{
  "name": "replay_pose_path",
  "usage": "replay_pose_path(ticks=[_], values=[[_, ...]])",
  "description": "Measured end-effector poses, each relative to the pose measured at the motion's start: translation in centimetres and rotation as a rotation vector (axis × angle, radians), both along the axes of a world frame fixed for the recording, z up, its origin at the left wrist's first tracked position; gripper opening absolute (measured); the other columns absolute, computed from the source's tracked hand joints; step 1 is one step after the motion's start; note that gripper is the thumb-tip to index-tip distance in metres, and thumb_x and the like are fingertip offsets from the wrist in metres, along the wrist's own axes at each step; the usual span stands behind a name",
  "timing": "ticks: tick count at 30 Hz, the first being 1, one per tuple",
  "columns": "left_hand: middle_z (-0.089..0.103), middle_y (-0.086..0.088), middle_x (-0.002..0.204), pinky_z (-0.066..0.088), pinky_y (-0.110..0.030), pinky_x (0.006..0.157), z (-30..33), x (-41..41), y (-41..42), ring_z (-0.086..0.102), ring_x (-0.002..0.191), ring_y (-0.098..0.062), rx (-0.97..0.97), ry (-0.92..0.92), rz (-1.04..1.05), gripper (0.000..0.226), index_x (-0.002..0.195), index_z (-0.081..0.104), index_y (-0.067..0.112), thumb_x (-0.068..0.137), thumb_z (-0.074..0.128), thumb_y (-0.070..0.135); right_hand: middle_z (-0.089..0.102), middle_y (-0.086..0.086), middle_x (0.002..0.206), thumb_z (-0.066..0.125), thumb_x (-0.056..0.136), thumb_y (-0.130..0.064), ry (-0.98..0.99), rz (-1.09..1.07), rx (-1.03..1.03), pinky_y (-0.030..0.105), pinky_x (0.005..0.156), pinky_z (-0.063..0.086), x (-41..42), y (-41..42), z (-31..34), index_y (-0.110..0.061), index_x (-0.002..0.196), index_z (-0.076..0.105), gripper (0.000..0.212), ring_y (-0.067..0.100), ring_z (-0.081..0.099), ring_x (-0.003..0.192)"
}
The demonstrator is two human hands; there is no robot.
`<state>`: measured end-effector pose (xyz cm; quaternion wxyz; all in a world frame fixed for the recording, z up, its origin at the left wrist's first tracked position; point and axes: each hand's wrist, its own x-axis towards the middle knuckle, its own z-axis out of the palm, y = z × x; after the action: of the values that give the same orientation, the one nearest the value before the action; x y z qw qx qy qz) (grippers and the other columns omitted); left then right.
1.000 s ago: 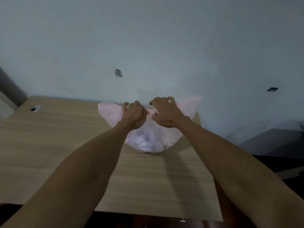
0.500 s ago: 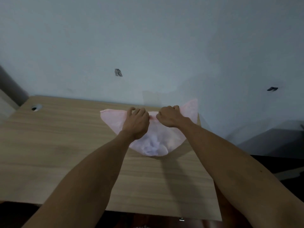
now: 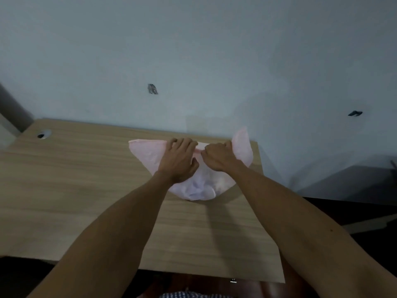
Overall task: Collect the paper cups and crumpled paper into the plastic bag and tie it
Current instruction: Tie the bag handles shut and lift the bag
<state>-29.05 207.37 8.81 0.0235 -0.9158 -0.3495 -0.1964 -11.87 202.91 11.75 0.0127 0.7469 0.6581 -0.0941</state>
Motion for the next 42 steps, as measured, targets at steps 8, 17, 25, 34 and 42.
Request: replay_pose_path(ticks=[8,17,25,34,42], values=[[0.063,-0.003,0.092,0.027,-0.047,0.1,-2.3,0.3,-0.4,0.059,0.095,-0.029,-0.106,0.128,0.157,0.018,0.089,0.058,0.018,0.091,0.04,0.018,0.062,0.011,0.114,0.046,0.095,-0.035,-0.075,0.193,0.087,0.047,0.102,0.034,1.2,-0.6,-0.1,-0.013,0.103,0.063,0.029,0.032,0.054,0.112],[0.056,-0.006,0.103,0.028,-0.048,0.105,-1.2,1.2,0.7,0.053,0.102,-0.028,-0.195,0.075,0.142,0.036,0.093,0.061,0.015,0.093,0.032,0.037,0.068,0.008,0.119,0.032,0.105,-0.035,-0.209,0.172,0.004,0.054,0.115,0.016,1.3,-1.2,-2.0,-0.016,0.111,0.063,0.037,0.032,0.052,0.12],[0.061,-0.003,0.102,0.034,-0.045,0.098,-3.2,1.5,-1.8,0.057,0.097,-0.028,-0.033,0.167,0.016,0.02,0.108,0.062,0.017,0.096,0.048,0.026,0.062,0.015,0.106,0.03,0.105,-0.026,0.188,0.079,-0.164,0.049,0.095,0.035,2.8,0.8,-2.2,-0.019,0.077,0.048,0.034,0.035,0.057,0.108],[0.069,-0.001,0.083,0.033,-0.045,0.091,-3.3,3.9,0.0,0.062,0.08,-0.027,-0.084,0.292,0.073,0.042,0.078,0.063,0.026,0.101,0.034,0.044,0.054,-0.009,0.11,0.074,0.074,-0.069,-0.082,0.121,-0.482,0.041,0.09,0.044,9.8,1.1,2.1,-0.024,0.121,0.062,0.066,0.022,0.057,0.103],[0.071,0.002,0.076,0.027,-0.046,0.096,-3.6,6.1,0.5,0.064,0.081,-0.022,-0.213,0.422,0.173,0.067,0.068,0.067,0.024,0.095,0.026,0.07,0.072,0.003,0.093,0.084,0.075,-0.053,0.108,0.074,-0.405,0.032,0.072,0.053,12.5,1.1,3.8,-0.014,0.092,0.074,0.043,0.022,0.068,0.084]])
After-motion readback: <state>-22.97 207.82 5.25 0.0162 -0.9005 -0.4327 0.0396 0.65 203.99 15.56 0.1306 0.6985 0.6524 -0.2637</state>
